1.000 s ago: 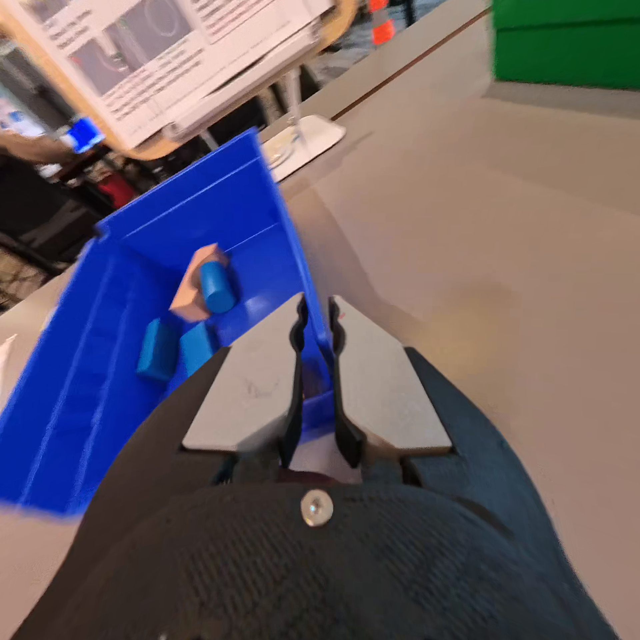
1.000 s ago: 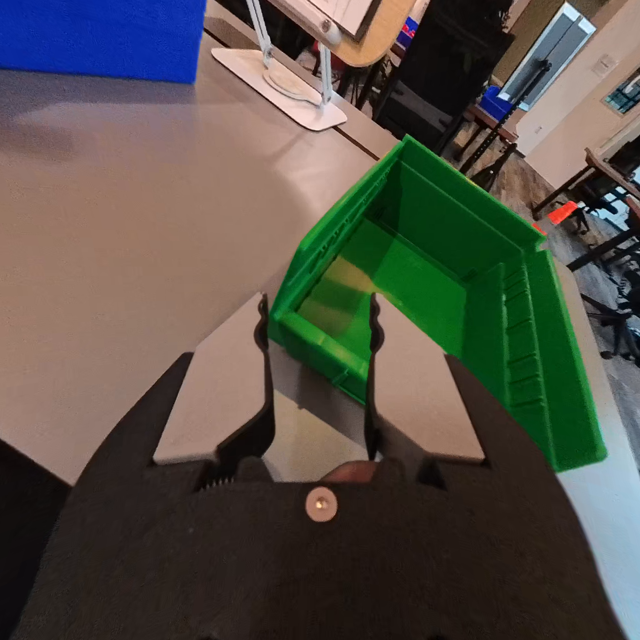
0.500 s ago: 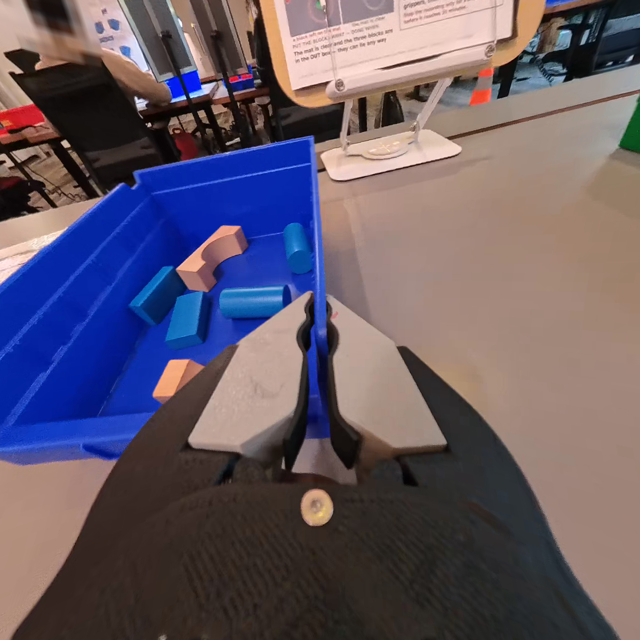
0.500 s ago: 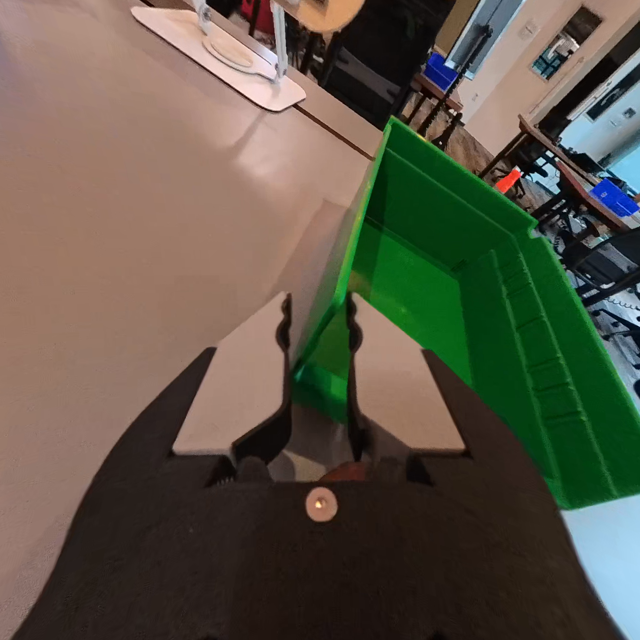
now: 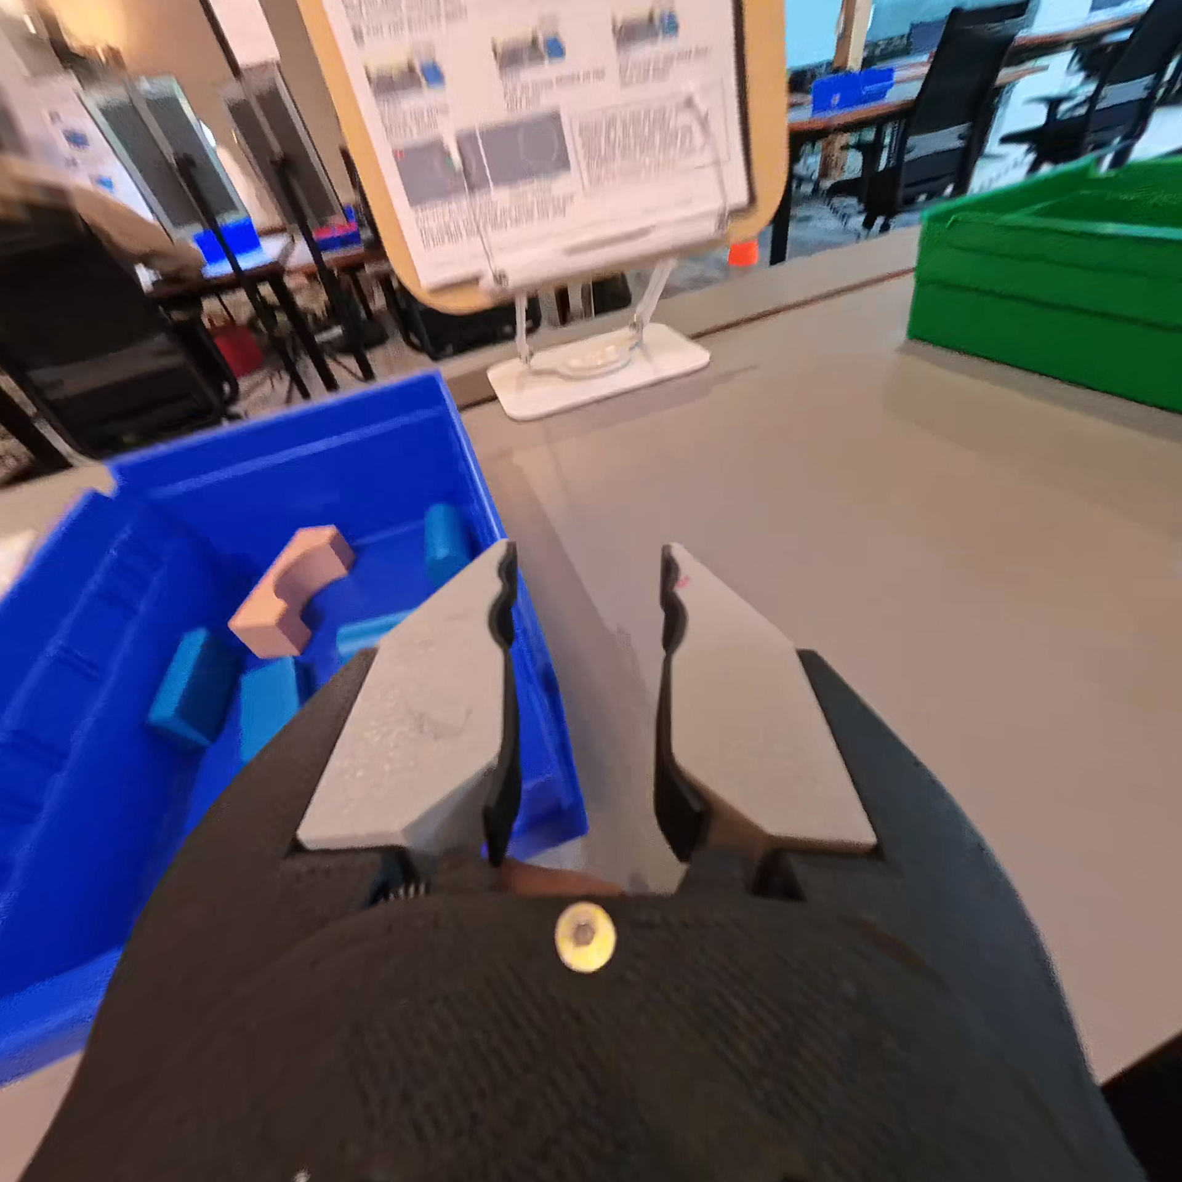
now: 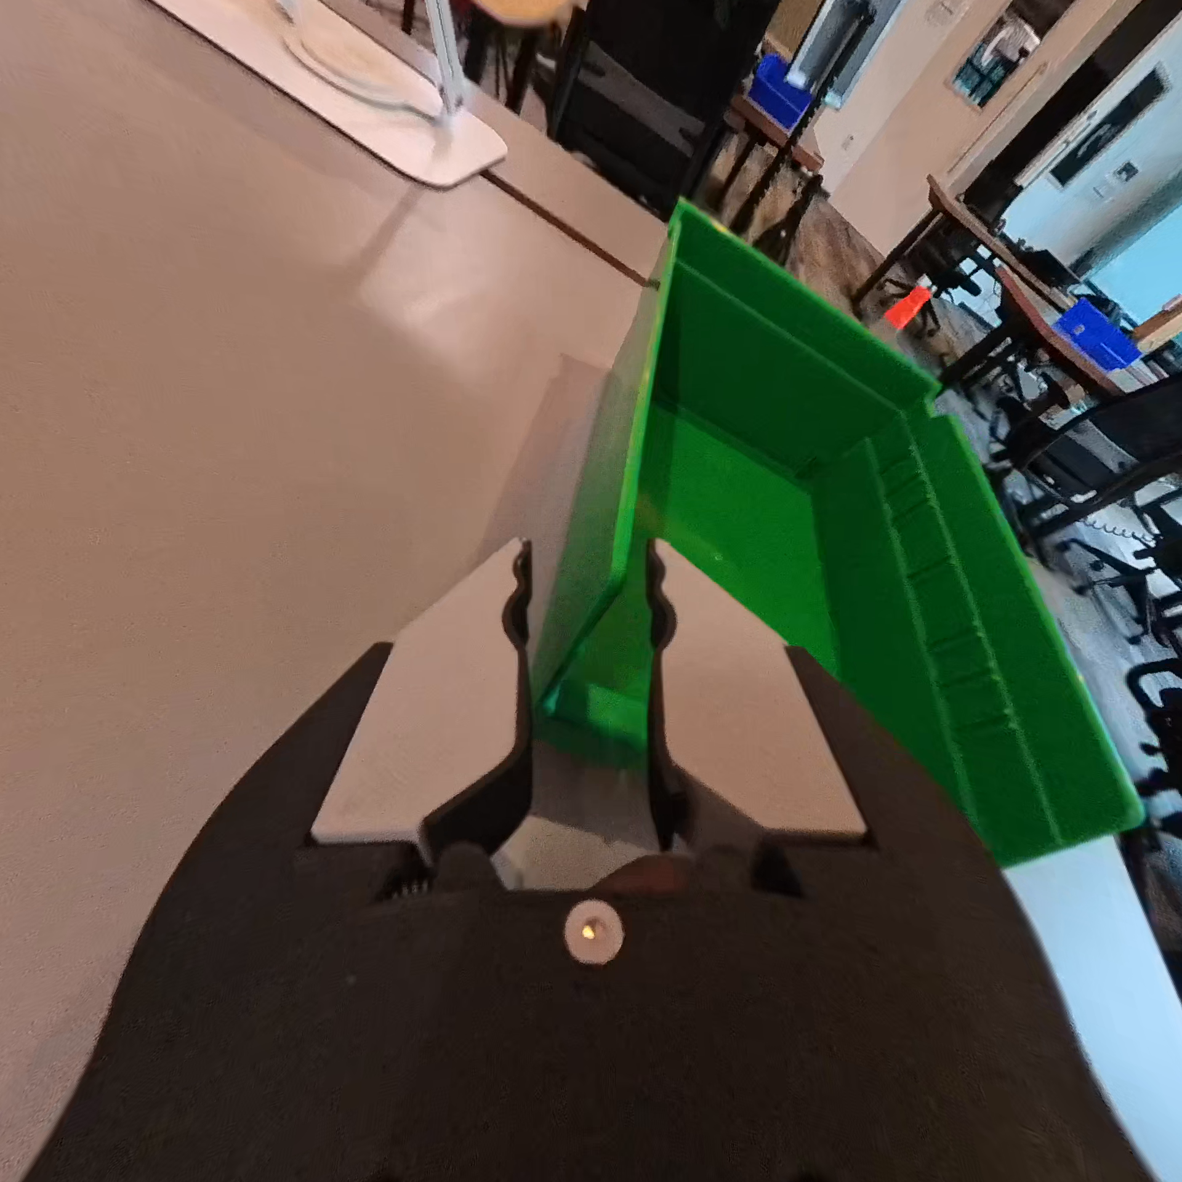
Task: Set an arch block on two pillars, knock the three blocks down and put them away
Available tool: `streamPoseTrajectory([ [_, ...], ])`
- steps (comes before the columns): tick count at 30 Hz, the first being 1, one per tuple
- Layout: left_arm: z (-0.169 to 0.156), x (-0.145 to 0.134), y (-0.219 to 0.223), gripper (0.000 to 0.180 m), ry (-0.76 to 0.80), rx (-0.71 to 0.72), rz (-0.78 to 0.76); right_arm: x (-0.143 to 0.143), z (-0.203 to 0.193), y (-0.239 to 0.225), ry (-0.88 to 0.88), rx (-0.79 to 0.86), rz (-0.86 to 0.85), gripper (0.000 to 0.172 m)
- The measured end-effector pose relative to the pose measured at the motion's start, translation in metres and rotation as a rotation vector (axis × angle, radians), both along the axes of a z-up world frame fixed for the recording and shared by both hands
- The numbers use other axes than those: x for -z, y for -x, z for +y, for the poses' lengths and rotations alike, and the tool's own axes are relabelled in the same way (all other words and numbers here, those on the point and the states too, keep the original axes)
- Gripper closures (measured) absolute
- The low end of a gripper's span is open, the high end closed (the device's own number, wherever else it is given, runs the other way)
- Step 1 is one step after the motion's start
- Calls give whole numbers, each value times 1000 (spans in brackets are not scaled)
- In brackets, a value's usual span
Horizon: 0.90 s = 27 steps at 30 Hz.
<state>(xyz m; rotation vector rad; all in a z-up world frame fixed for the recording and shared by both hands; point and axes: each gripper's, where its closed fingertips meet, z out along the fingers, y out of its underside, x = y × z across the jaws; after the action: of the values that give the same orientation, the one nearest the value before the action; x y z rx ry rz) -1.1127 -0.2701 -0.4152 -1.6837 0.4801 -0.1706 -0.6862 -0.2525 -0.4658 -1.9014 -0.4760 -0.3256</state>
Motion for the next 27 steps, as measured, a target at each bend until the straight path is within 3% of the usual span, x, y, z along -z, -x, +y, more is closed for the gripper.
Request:
streamPoseTrajectory([
  [4, -12, -51, -1, 133, -70, 52, -47, -48, -19, 38, -93, -171, 122, 128],
  [7, -14, -70, -6, 130, -114, 68, -68, -58, -30, 84, -76, -345, 190, 107],
  [11, -9, -54, -29, 111, -70, 128, -59, -38, -15, 129, 4, -412, 217, 49],
  [12, -6, -46, -35, 94, -44, 136, -59, -32, -9, 140, 10, -424, 232, 38],
  [15, 8, -21, -41, 53, 19, 108, -34, -12, 11, 166, 39, -444, 295, 21],
  [17, 14, -10, -39, 55, 22, 93, 17, 5, 22, 173, 53, -439, 261, 20],
  [18, 15, -5, -37, 69, 19, 98, 54, 14, 25, 175, 55, -435, 236, 23],
  [19, 14, -3, -36, 120, 7, 119, 86, 22, 25, 177, 69, -445, 212, 42],
  [20, 15, -5, -32, 180, -11, 116, 94, 27, 20, 181, 101, -481, 180, 92],
  [21, 18, -5, -26, 180, -7, 98, 89, 31, 10, 187, 133, -548, 140, 172],
  [27, 22, -9, -5, 180, 21, 65, 54, 39, 8, 180, 83, -492, -57, 172],
])
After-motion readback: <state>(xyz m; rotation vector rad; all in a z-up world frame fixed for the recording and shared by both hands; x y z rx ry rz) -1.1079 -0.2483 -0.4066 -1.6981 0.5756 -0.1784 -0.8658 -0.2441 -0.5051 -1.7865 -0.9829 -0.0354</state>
